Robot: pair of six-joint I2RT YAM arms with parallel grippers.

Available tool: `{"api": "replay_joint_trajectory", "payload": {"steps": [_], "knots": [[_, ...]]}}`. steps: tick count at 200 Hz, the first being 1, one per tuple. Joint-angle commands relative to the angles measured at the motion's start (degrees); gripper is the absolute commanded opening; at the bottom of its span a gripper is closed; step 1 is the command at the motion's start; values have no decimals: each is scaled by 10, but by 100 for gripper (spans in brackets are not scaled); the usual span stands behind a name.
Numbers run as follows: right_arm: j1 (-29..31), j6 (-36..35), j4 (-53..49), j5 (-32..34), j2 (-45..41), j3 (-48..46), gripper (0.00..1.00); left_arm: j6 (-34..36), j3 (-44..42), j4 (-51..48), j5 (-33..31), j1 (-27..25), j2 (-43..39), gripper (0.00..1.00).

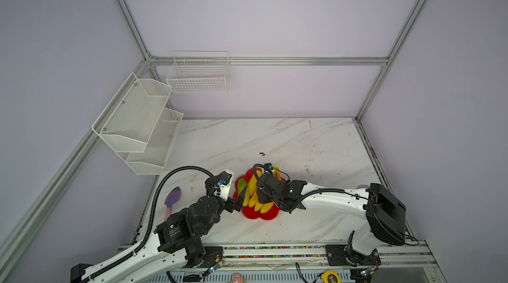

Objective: Place and organize the fake fruits in the fruit bowl

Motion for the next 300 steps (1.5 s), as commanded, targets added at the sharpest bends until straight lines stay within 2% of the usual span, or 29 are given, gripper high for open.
{"api": "replay_joint_trajectory", "payload": {"steps": [1, 64, 114, 116, 118, 120, 134, 145, 155, 167, 180, 214, 233, 250, 256, 264, 277, 292, 300], "knots": [[-3, -14, 4, -2, 11, 13, 60, -9, -17, 9, -6, 2, 2, 100], [-4, -32, 1, 11, 7, 33, 76, -8, -18, 9, -6, 2, 1, 100], [-17, -44, -23, 38, -36, 62, 78, 14, -13, 30, -23, 3, -3, 100], [-18, -45, -24, 41, -40, 62, 83, 16, -14, 33, -24, 3, -2, 100], [-20, -46, -26, 44, -44, 62, 93, 18, -14, 35, -26, 4, -1, 100], [-23, -47, -29, 47, -47, 62, 96, 20, -15, 39, -27, 4, 0, 100], [-52, -60, -34, 64, -91, 49, 97, 39, -22, 77, -38, 13, 8, 100], [-101, -78, -27, 63, -134, 30, 97, 49, -32, 118, -58, 30, 20, 100], [-161, -103, -9, 55, -177, 10, 97, 53, -41, 162, -56, 60, 30, 100], [-238, -137, 20, 40, -214, -9, 97, 45, -48, 205, -24, 113, 47, 100], [-306, -158, 64, 53, -245, -32, 97, 16, -45, 223, 12, 197, 84, 100], [-449, -203, 316, 50, -268, -177, 97, -14, -64, 299, 9, 379, 192, 100], [-478, -290, 517, 30, -228, -277, 97, -18, -117, 402, -4, 450, 252, 100], [-485, -337, 587, 64, -176, -307, 97, 6, -148, 471, 12, 490, 298, 100], [-490, -335, 572, 74, -160, -302, 97, 8, -153, 491, 23, 502, 318, 100], [-497, -347, 605, 82, -127, -308, 97, 10, -163, 529, 50, 518, 345, 100], [-510, -349, 695, 76, -79, -328, 97, 35, -188, 660, 91, 548, 409, 100], [-523, -344, 824, 66, -26, -349, 97, 63, -178, 707, 125, 560, 444, 100], [-535, -335, 803, 19, -16, -334, 97, 63, -180, 768, 135, 572, 479, 100]]}}
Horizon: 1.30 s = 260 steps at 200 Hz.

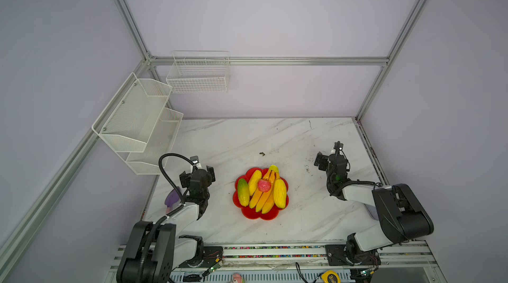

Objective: Place and organize the fake fruits in the fruit bowl

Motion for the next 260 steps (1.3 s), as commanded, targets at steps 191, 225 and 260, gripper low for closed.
{"api": "replay_joint_trajectory", "payload": {"steps": [191, 225, 260], "knots": [[-121, -42, 330, -107, 50, -62, 97, 25, 29, 274, 126, 56, 183, 100], [-86, -97, 293, -131, 120, -9, 97, 26, 29, 274, 126, 56, 184, 100], [-84, -113, 338, -199, 134, -19, 97, 26, 29, 273, 126, 56, 184, 100]]}}
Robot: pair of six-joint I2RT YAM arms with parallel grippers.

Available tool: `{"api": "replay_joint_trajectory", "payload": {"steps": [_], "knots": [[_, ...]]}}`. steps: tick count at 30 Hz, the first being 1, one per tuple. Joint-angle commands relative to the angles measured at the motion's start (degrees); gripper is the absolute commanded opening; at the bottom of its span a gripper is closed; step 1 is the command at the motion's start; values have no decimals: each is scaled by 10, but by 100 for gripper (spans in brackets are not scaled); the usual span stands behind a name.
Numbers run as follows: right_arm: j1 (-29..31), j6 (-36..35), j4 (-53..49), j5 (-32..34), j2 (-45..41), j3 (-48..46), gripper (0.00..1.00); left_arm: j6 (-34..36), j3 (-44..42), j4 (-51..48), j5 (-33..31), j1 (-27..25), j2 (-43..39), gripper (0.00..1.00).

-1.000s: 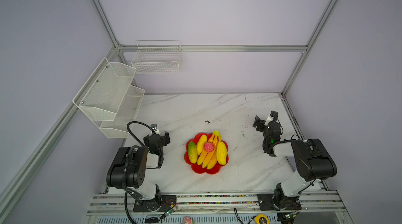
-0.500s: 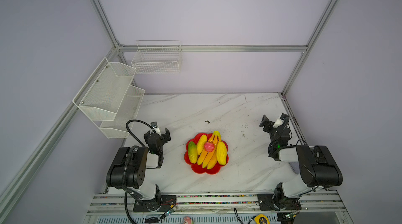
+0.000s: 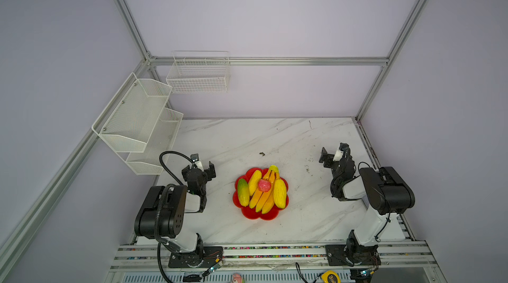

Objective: Place and organize the fake fruits in the fruit bowl

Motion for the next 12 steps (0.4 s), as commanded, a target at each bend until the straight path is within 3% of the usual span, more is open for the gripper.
{"api": "replay_joint_trajectory", "payload": {"steps": [1, 10, 12], "knots": [[0, -32, 41, -53, -2, 5, 97, 6, 29, 25, -9, -2, -2, 100], [-3, -33, 23, -36, -5, 12, 97, 7, 29, 24, -9, -2, -3, 100], [4, -32, 56, -3, -10, -9, 97, 7, 29, 24, -9, -1, -2, 100]]}}
